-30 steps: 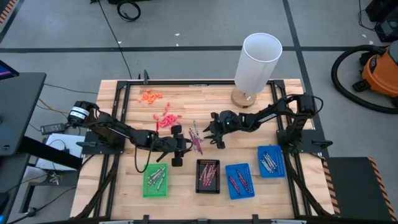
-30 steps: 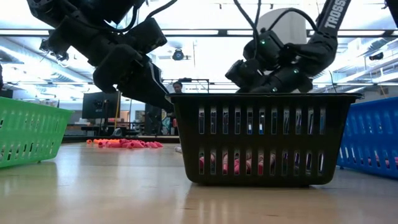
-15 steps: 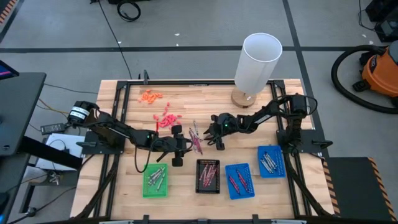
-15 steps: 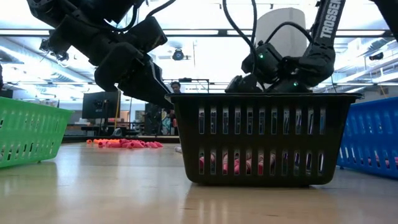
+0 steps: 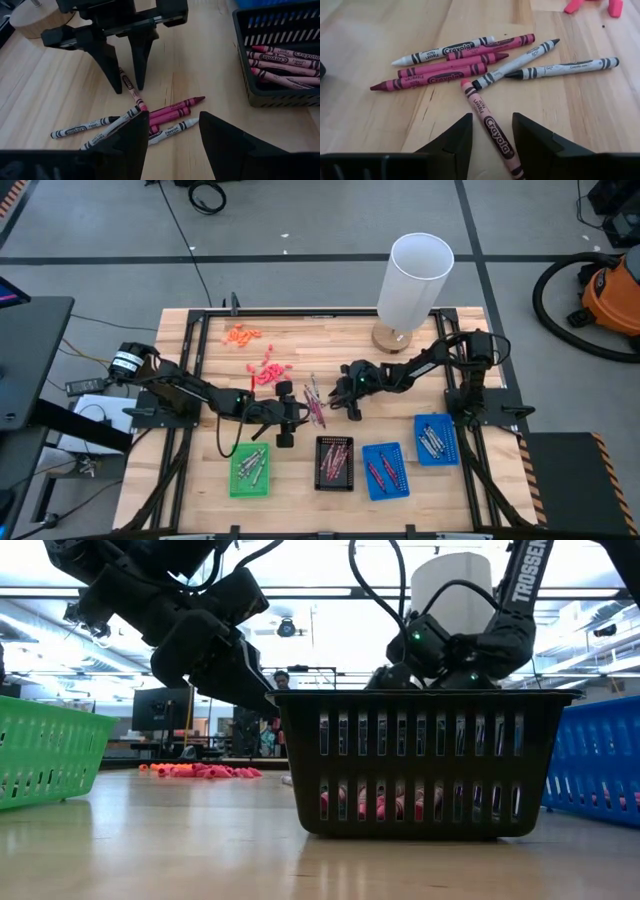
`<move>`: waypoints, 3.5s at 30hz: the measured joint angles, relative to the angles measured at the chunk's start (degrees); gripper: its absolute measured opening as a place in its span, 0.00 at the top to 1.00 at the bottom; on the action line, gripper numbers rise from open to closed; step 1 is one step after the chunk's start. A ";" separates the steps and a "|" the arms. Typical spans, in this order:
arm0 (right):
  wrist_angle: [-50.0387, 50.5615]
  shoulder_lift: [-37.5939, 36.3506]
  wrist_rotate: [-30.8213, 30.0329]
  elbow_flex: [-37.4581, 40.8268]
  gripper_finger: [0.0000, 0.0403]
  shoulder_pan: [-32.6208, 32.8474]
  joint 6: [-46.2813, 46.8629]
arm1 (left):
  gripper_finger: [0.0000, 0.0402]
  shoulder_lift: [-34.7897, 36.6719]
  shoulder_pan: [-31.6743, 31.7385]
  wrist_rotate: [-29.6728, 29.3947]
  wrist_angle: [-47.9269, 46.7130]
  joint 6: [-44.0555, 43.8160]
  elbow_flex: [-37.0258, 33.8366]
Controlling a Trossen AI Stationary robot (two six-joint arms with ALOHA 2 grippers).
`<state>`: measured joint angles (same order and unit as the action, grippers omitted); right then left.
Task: Sort crayons
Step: Put the pink crayon into the black bin, then put the black crayon into the right blue bin
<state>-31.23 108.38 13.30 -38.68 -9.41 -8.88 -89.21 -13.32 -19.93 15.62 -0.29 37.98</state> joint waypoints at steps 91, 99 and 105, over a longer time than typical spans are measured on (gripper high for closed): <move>36.11 -18.32 -19.71 -14.25 0.73 26.21 -6.23 | 0.56 -7.20 19.86 16.65 -10.34 16.58 7.75; 34.25 -18.62 -19.82 -12.49 0.73 26.21 -5.00 | 0.62 -11.65 21.73 17.59 -11.95 20.43 10.93; 32.46 -18.05 -19.87 -12.02 0.73 26.21 -4.57 | 0.64 -13.81 23.20 18.74 -12.88 21.76 13.81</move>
<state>1.23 90.32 -6.57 -50.70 16.80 -13.45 -103.01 9.88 -1.19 2.74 21.47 51.79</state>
